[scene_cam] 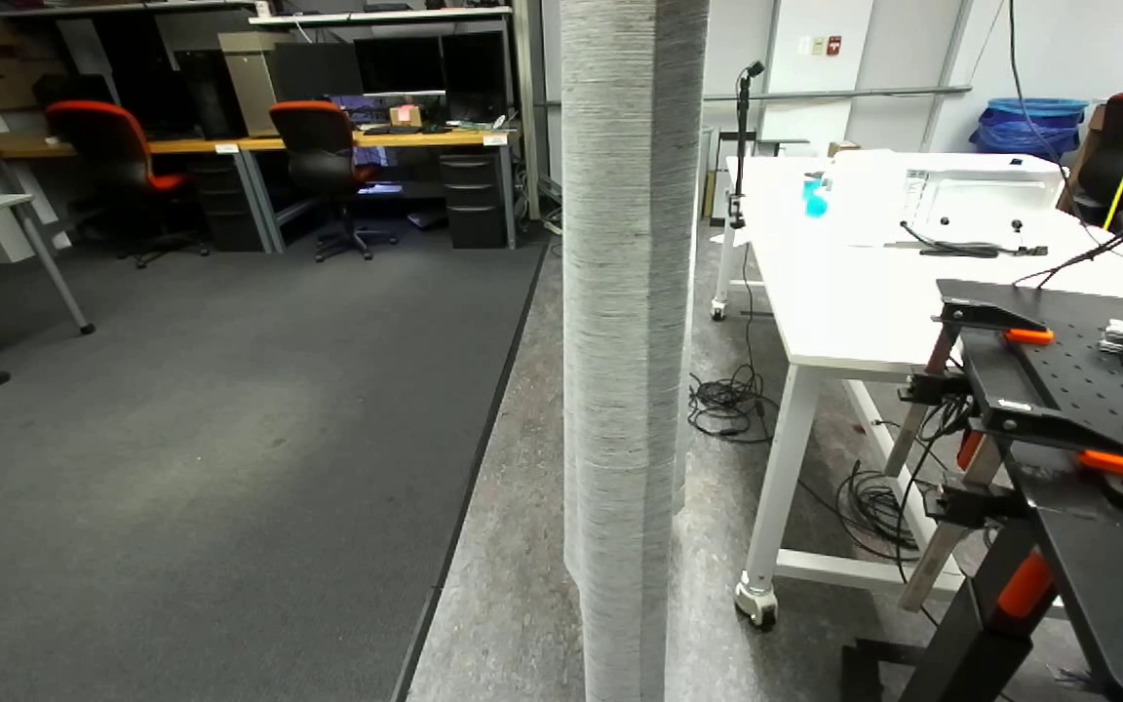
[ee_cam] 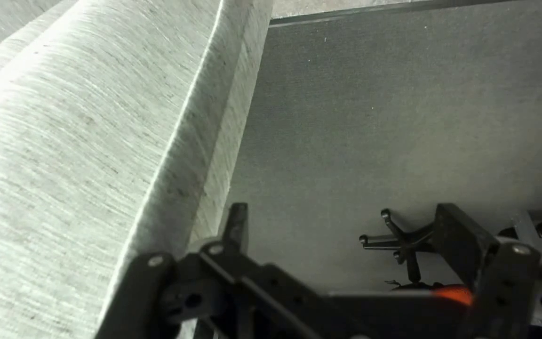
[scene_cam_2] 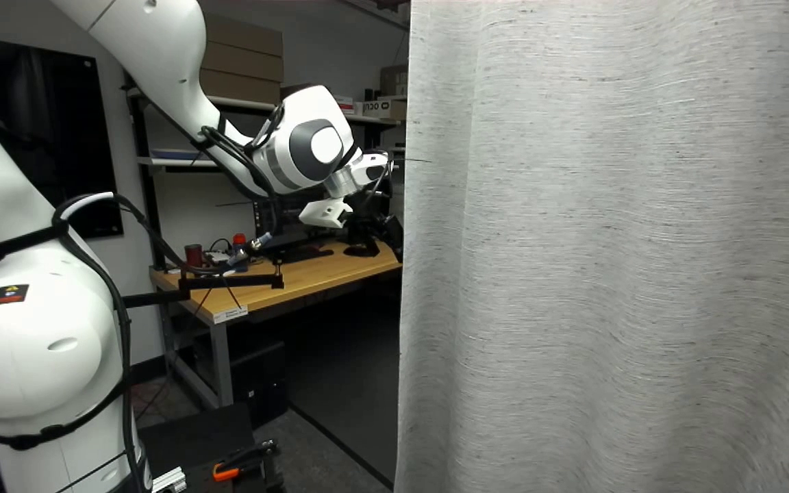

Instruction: Slide the curtain to the left

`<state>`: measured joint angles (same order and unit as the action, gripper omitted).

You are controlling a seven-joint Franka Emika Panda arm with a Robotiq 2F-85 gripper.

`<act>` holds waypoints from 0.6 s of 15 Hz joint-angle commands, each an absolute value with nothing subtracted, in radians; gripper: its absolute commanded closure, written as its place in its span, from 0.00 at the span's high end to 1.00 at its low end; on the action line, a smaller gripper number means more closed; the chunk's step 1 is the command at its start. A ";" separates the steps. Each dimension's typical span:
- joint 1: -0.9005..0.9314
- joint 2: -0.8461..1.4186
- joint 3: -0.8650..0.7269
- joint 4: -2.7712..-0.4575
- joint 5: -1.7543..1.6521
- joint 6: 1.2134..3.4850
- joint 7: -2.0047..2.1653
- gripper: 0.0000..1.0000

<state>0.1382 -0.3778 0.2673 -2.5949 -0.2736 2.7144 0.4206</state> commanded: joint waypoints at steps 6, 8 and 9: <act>0.114 -0.446 0.293 -2.702 -0.251 2.698 0.397 1.00; 0.114 -0.463 0.296 -2.724 -0.252 2.702 0.399 1.00; 0.116 -0.471 0.296 -2.733 -0.249 2.706 0.398 1.00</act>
